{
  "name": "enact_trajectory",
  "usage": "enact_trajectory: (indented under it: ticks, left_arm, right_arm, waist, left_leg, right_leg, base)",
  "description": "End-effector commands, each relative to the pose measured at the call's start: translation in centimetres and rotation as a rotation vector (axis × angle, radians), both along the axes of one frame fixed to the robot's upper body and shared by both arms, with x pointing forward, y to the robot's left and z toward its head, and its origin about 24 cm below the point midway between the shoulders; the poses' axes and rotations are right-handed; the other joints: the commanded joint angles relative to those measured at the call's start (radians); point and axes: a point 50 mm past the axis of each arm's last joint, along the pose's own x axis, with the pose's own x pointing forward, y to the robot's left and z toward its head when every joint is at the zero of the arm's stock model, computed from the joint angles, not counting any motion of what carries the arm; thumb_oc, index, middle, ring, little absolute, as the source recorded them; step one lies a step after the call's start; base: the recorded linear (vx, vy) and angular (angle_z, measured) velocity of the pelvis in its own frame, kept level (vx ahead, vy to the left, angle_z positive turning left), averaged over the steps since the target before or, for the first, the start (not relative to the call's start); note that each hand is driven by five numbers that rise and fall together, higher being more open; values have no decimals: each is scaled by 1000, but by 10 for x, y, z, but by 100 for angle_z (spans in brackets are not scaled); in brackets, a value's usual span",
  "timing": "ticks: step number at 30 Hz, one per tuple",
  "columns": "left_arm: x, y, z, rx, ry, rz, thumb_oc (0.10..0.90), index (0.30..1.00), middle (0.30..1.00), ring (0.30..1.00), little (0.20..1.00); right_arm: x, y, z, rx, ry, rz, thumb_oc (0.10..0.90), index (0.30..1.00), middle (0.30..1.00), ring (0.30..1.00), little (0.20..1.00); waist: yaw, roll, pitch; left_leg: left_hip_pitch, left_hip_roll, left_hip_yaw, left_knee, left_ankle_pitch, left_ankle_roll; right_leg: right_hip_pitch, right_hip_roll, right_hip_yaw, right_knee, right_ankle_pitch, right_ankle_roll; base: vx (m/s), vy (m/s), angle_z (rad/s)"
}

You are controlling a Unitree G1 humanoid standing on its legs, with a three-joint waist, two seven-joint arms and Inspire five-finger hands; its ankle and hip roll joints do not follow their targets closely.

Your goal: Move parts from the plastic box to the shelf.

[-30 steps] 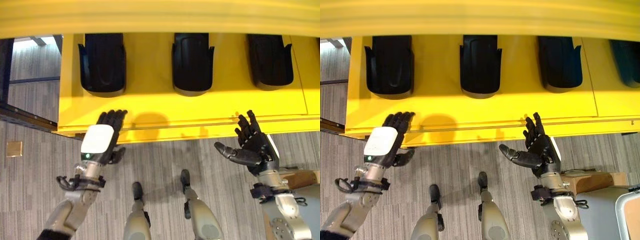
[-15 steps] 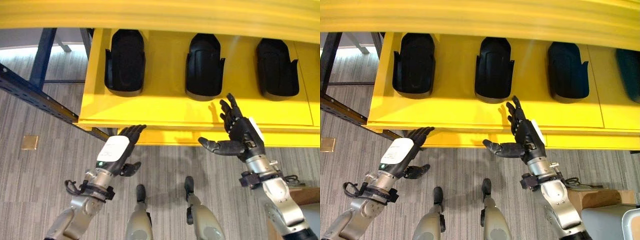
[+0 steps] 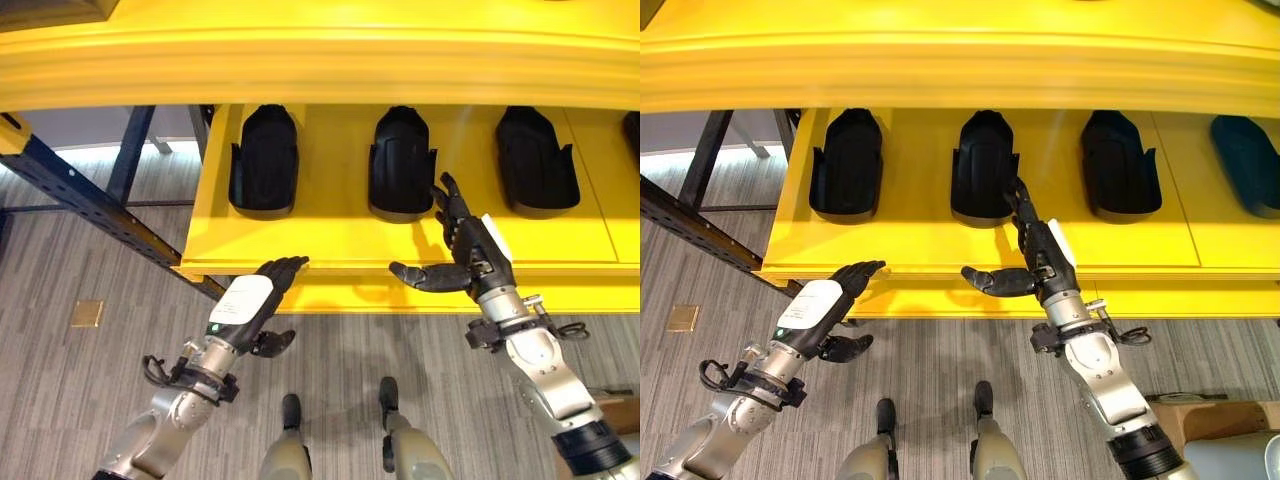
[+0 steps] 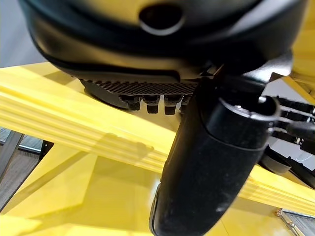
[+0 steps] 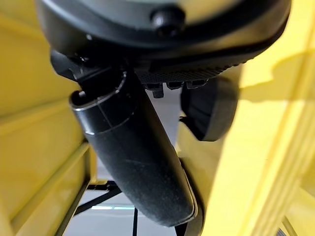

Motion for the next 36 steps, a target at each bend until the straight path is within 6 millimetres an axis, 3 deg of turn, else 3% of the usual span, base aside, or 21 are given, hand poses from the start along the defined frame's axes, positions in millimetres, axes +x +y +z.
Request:
enact_trajectory:
  ticks: [1,10,28,36]
  left_arm:
    - [-2,-1,13,-47,-52,-61,900,1000,1000,1000,1000]
    - [-6,7,6,-54,-30,-2,900,1000,1000,1000,1000]
    - [-11,7,7,-9,-54,-15,900,1000,1000,1000,1000]
    - [-12,5,9,4,-62,-42,900,1000,1000,1000,1000]
  right_arm:
    - [6,13,27,-11,-161,39,900,1000,1000,1000,1000]
    - [11,27,3,-63,-54,88,900,1000,1000,1000,1000]
    - [21,9,-27,-638,-68,-59,900,1000,1000,1000,1000]
    - [31,13,-25,-837,-140,-74,900,1000,1000,1000,1000]
  waist:
    - [-2,-58,-113]
    - [12,-57,-118]
    - [23,-51,-92]
    - [32,-45,-74]
  left_leg:
    - [-49,18,-15,77,-47,15]
    - [-50,17,-23,76,-44,16]
    - [-81,8,-36,87,-42,23]
    - [-98,6,-42,100,-43,23]
  right_leg:
    - [58,-45,-14,74,-177,8]
    - [72,-45,-25,65,-179,6]
    - [53,-47,-28,69,-177,7]
    - [42,-47,-32,76,-175,7]
  base:
    - [27,-31,4]
    - [6,-9,1]
    - [-2,0,1]
    - [-5,1,5]
